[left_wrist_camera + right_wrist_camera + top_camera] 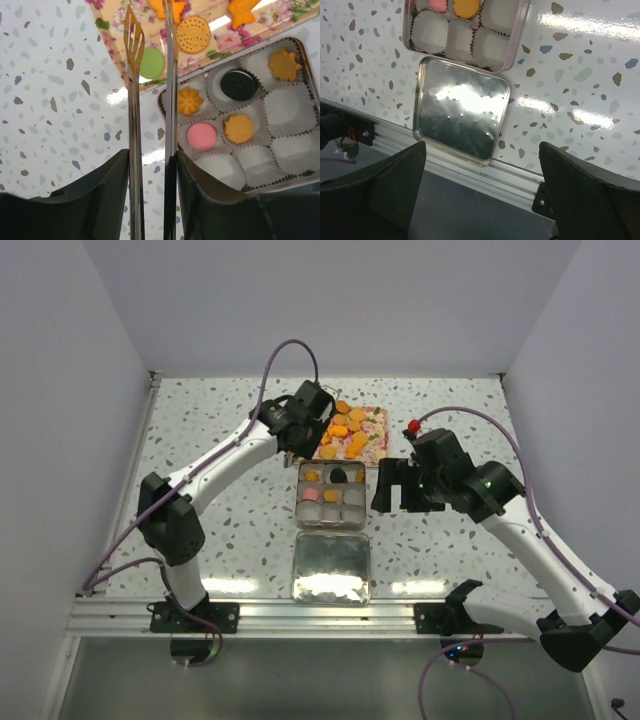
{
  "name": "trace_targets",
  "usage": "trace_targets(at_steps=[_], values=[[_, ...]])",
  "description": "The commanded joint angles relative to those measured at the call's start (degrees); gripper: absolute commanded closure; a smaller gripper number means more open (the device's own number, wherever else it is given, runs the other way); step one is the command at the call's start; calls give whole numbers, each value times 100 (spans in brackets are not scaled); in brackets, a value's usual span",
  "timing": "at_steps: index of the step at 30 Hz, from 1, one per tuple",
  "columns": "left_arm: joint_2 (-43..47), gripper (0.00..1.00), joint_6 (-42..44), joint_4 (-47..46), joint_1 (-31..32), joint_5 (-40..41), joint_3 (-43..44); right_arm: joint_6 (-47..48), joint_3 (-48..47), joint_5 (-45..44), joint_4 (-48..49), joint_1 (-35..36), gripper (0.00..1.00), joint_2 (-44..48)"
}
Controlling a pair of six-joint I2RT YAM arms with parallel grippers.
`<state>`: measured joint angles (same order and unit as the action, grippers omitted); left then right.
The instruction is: Pack the cookies
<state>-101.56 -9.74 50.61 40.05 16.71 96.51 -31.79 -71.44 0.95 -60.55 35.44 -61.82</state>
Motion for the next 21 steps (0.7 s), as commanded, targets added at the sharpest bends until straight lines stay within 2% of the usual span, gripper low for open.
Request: trace_targets(at_steps=[1, 7, 21], values=[[-415, 53, 349, 28, -41, 447, 709, 103, -63, -86, 193, -20, 1, -67], [-1119, 51, 560, 133, -85, 500, 1325, 208, -160, -306, 114, -20, 1, -146], [-1779, 50, 666, -7, -77, 430, 1449, 252, -177, -385, 105, -20, 1, -339]])
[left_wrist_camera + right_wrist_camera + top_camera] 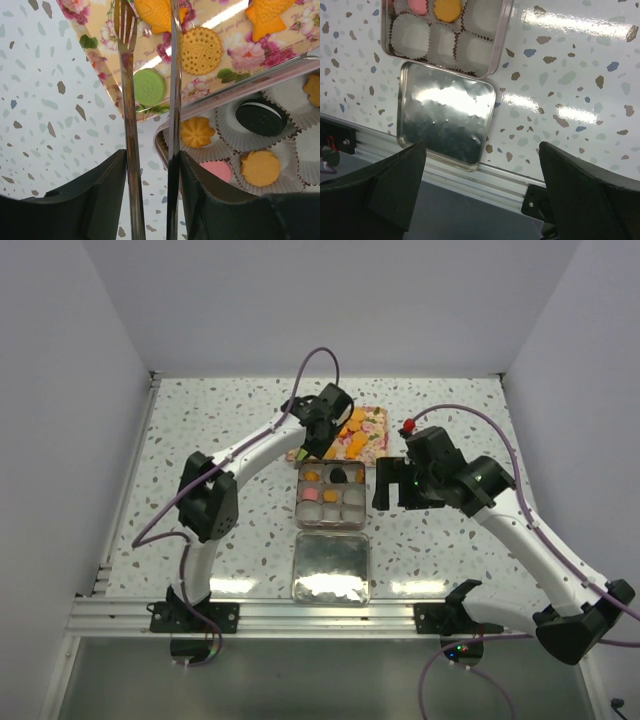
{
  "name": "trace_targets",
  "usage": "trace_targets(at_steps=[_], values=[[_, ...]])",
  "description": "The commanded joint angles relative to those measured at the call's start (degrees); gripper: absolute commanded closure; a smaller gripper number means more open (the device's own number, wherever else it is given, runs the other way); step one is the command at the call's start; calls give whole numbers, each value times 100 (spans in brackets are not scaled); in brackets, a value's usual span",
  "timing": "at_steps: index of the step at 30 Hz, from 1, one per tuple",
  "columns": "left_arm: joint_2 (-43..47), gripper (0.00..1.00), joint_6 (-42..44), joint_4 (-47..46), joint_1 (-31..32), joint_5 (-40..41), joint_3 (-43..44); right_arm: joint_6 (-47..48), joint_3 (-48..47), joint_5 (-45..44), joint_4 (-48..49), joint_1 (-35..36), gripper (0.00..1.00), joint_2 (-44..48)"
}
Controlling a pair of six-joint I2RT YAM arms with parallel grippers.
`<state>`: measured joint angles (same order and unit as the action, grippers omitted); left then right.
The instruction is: Pack the cookies
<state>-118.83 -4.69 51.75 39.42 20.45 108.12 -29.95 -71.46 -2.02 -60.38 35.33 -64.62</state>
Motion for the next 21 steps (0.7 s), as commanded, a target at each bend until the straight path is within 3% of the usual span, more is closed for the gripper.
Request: trace_targets(at_steps=[1, 10, 21], values=[[-70, 50, 153, -112, -13, 38, 350, 77, -184, -97, 96, -17, 1, -77], [-343, 52, -14, 186, -136, 460, 588, 130, -307, -105, 44, -18, 1, -165], [61, 55, -32, 134, -233, 214, -316, 121, -333, 18, 88, -9, 1, -227]])
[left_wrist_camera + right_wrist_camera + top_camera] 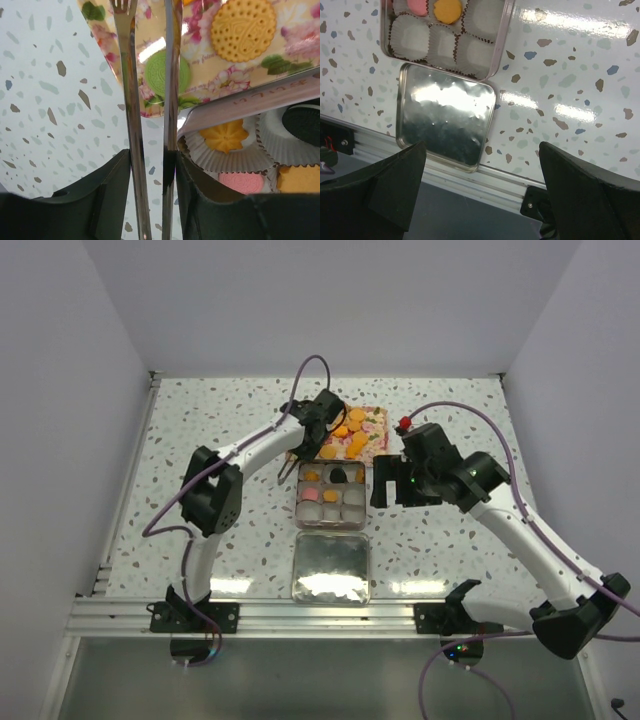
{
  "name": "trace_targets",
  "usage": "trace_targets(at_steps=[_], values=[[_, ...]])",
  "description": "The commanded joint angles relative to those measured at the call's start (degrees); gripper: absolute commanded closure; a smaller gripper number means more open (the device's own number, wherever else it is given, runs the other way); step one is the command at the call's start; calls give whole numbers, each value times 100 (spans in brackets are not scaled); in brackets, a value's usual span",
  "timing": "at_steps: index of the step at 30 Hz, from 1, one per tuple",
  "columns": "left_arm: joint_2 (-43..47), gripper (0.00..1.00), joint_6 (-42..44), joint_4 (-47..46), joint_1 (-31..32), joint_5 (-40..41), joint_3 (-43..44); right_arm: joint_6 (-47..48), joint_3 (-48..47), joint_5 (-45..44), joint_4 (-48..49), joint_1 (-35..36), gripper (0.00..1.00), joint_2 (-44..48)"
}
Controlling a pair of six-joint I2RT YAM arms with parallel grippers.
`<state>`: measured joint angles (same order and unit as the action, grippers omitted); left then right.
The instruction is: Pack the cookies
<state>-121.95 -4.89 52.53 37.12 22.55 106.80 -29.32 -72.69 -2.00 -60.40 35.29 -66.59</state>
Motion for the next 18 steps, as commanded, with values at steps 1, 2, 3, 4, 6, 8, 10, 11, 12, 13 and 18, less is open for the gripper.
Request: trace_targets(at_steps=[1, 2, 3, 4, 6, 8, 10, 11, 12, 13, 18], values=[[400, 55, -21, 38, -3, -4, -247, 49, -202, 24, 99, -13, 1, -30], [426, 55, -30, 12, -3, -31, -300, 49, -193, 24, 99, -13, 1, -21], [496, 55, -74, -15, -12, -101, -370, 32, -185, 33, 107, -4, 1, -12], [514, 54, -83, -59, -4, -153, -380, 14, -167, 59, 116, -4, 1, -3], [549, 52, -126, -77, -3, -268, -310, -3, -141, 68, 125, -4, 1, 14], [532, 51, -170, -68, 5, -364, -213, -12, -114, 77, 125, -4, 1, 49], [462, 49, -241, 46, 5, -444, -11, -38, -114, 86, 116, -13, 1, 84], [427, 49, -258, 99, 5, -461, 50, -47, -114, 77, 116, -13, 1, 93], [366, 49, -302, 151, 14, -470, 173, -56, -106, 77, 99, -13, 1, 93], [348, 48, -311, 239, 23, -470, 200, -56, -105, 86, 99, -4, 1, 111], [426, 49, -399, 363, 32, -374, 165, -118, -26, 77, 90, -4, 1, 243]])
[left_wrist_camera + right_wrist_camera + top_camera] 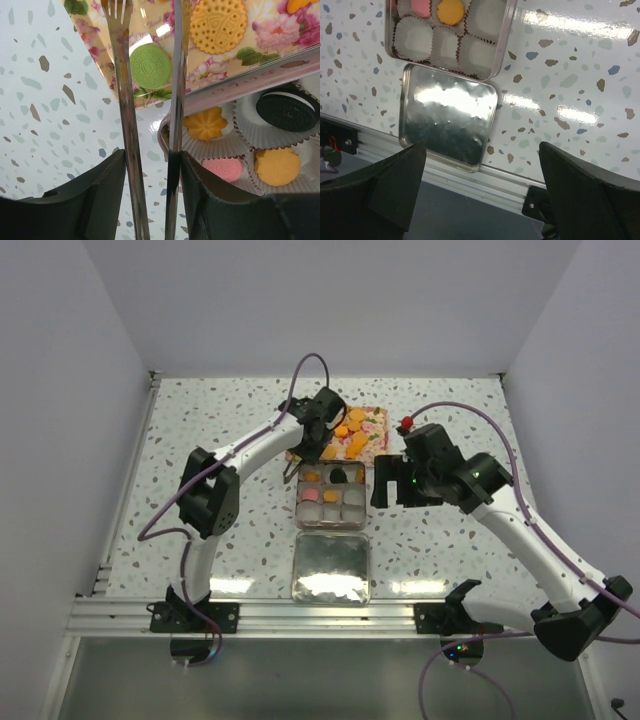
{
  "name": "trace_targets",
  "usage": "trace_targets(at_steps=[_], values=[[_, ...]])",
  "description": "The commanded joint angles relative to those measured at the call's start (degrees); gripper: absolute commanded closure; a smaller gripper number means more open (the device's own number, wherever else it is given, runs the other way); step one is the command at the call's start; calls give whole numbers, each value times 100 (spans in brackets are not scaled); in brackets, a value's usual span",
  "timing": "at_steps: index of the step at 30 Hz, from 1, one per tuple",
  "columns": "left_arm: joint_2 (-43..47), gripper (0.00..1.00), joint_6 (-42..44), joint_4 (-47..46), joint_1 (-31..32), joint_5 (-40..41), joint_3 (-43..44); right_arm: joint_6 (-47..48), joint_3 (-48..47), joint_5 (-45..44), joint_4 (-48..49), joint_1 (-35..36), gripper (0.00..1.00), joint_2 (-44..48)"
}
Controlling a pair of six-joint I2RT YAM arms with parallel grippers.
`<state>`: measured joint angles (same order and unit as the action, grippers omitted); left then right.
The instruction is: Pack the cookies
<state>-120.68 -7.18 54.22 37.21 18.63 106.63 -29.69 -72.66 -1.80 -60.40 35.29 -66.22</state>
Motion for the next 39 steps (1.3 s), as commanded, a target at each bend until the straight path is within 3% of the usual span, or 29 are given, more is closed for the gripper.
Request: trace_targets(at_steps=[1, 18, 26, 39], values=[[335, 48, -187, 212, 14, 35, 174, -107, -11, 57, 81, -4, 1, 223], [449, 41, -275, 687, 14, -360, 570, -309, 235, 110, 99, -13, 1, 566], [168, 49, -354, 810, 14, -176, 736, -309, 209, 93, 73, -13, 1, 583], [-96, 50, -240, 792, -117, -132, 895, -291, 200, 92, 55, -13, 1, 601]])
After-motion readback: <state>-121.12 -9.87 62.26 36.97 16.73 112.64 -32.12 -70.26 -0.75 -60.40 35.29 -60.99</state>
